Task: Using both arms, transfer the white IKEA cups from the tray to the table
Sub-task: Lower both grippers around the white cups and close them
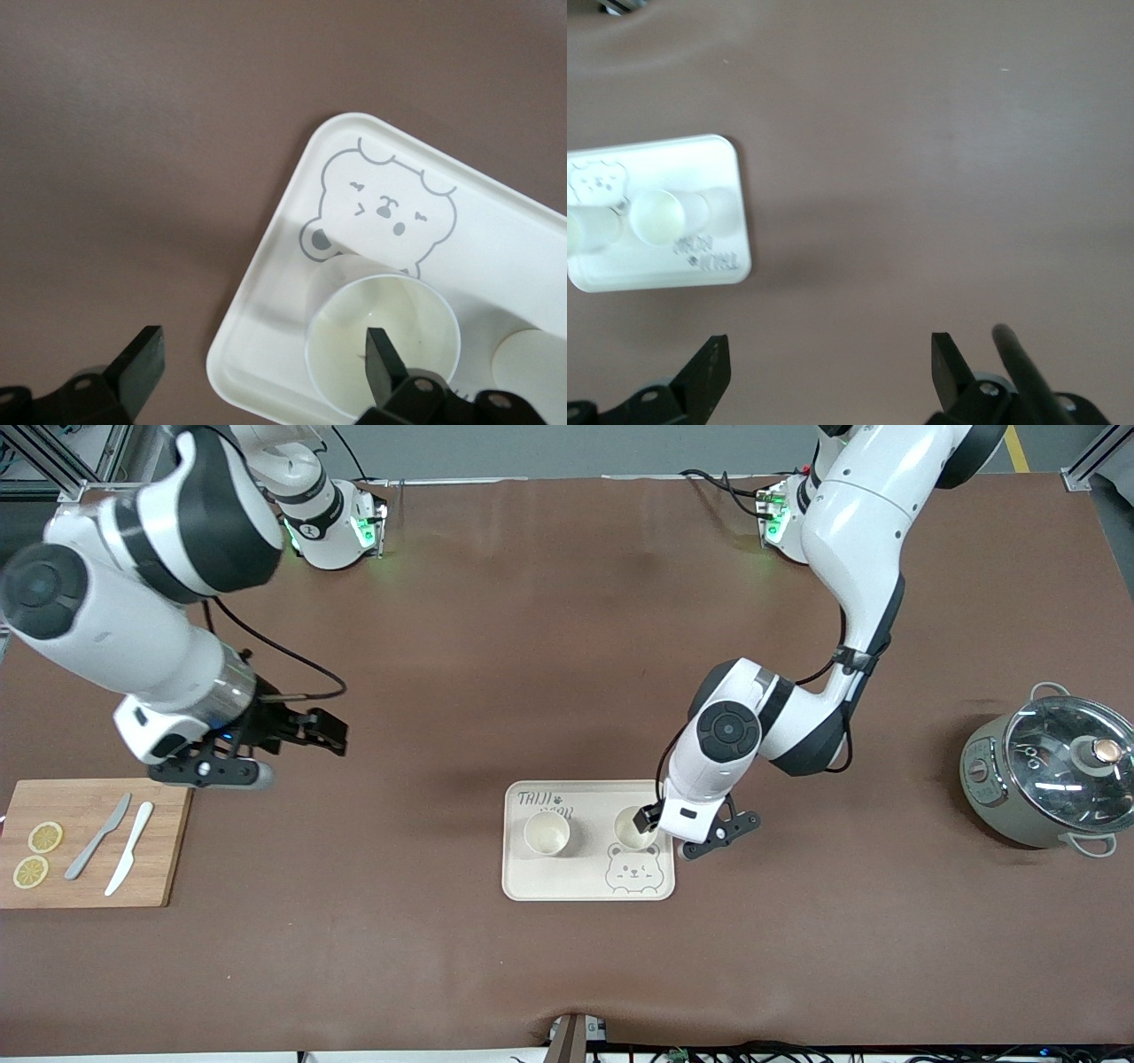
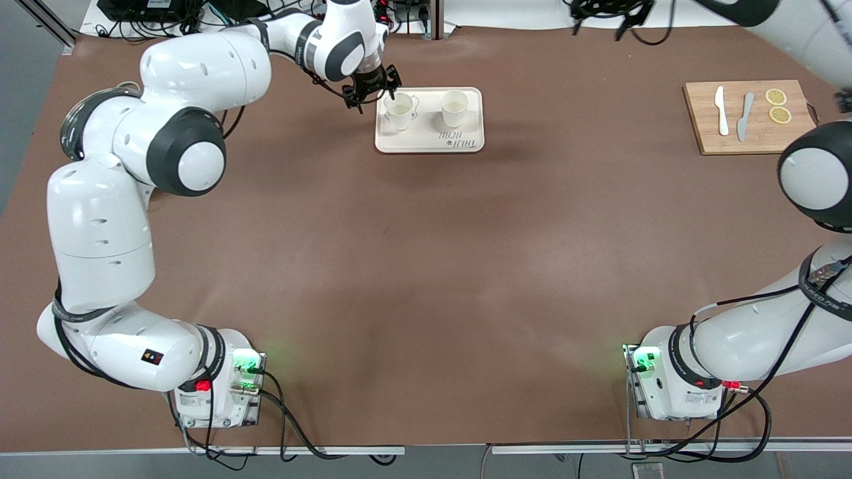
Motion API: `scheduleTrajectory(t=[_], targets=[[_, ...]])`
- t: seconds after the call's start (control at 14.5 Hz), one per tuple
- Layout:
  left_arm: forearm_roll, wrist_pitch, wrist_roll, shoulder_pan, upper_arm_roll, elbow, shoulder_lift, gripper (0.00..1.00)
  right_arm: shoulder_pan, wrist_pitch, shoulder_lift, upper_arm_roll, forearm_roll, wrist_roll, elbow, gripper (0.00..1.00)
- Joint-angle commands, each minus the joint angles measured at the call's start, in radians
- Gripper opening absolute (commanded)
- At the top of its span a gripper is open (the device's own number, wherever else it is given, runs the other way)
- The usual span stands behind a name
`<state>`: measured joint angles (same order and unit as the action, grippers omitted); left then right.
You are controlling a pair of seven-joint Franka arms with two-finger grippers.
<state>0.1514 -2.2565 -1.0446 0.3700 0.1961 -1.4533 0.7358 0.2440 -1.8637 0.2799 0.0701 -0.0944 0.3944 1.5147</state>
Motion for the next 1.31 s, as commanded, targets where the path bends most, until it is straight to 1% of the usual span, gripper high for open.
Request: scheduleTrajectory(t=[0.0, 0.14, 0.28, 0.34, 0.55, 0.69, 0.9, 1.1, 1.24], targets=[[0.028, -0.021, -0.031, 0.021, -0.009, 0.022, 0.028, 1.00, 0.093, -0.102, 0.094, -0.009, -0.001, 0.144, -0.034, 1.00], [0.028, -0.023, -0.040, 0.024, -0.009, 0.024, 0.037, 1.00, 0.147, -0.179, 0.142, -0.010, 0.004, 0.211, -0.038, 1.00], [0.027, -0.025, -0.067, 0.024, -0.009, 0.037, 0.048, 1.00, 0.172, -0.212, 0.194, -0.012, 0.010, 0.248, -0.054, 1.00], [0.025, -0.031, -0.072, 0.024, -0.009, 0.040, 0.053, 0.95, 0.184, -0.216, 0.223, -0.012, 0.012, 0.257, -0.074, 1.00], [0.024, -0.031, -0.098, 0.024, -0.007, 0.042, 0.054, 0.60, 0.221, -0.215, 0.309, -0.015, 0.016, 0.264, -0.149, 1.00], [0.023, -0.031, -0.112, 0.024, -0.007, 0.042, 0.054, 0.40, 0.242, -0.216, 0.363, -0.018, 0.019, 0.296, -0.197, 1.00], [0.022, -0.038, -0.126, 0.026, -0.007, 0.042, 0.053, 0.23, 0.261, -0.226, 0.429, -0.018, 0.054, 0.317, -0.261, 1.00], [0.023, -0.051, -0.150, 0.033, -0.007, 0.042, 0.054, 0.00, 0.270, -0.271, 0.472, -0.018, 0.099, 0.313, -0.271, 1.00], [0.022, -0.051, -0.150, 0.032, -0.007, 0.042, 0.051, 0.00, 0.276, -0.307, 0.496, -0.018, 0.105, 0.313, -0.272, 1.00]])
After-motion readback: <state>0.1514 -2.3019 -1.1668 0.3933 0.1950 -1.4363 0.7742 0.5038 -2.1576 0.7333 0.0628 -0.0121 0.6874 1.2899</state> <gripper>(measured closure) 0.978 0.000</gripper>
